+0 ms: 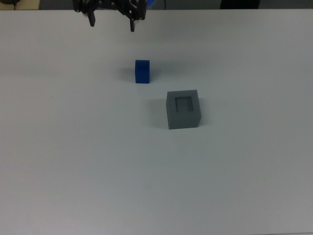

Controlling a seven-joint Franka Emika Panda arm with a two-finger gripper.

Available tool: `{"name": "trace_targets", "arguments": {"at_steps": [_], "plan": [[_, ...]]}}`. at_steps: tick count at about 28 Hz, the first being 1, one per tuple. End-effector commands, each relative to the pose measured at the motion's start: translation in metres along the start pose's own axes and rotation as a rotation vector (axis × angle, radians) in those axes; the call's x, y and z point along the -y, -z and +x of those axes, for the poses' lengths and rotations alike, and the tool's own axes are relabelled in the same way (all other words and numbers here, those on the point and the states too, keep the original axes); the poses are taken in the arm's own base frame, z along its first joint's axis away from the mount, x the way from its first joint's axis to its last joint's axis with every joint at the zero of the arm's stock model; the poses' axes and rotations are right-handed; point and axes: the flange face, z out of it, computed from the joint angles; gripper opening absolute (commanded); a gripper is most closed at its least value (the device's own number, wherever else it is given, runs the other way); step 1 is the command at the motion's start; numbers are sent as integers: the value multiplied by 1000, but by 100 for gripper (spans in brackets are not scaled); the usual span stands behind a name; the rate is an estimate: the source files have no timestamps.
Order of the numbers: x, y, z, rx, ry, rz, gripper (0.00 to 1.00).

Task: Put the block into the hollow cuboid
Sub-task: 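Lower the open gripper down over the blue block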

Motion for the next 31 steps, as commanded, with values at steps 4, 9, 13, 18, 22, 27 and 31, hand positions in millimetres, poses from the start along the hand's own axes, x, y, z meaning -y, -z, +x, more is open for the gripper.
{"name": "trace_targets", "arguments": {"at_steps": [4, 9, 13, 18, 22, 27, 31], "plan": [[-9, -17, 6, -29, 130, 7, 100], [3, -60, 0, 3, 164, 8, 100], [19, -109, -15, 31, 201, 3, 100], [25, -156, -27, 66, 237, -42, 100], [29, -174, -24, 93, 250, -63, 100], [33, -189, -27, 107, 260, -65, 100], [40, -208, -38, 93, 277, -62, 100]]}}
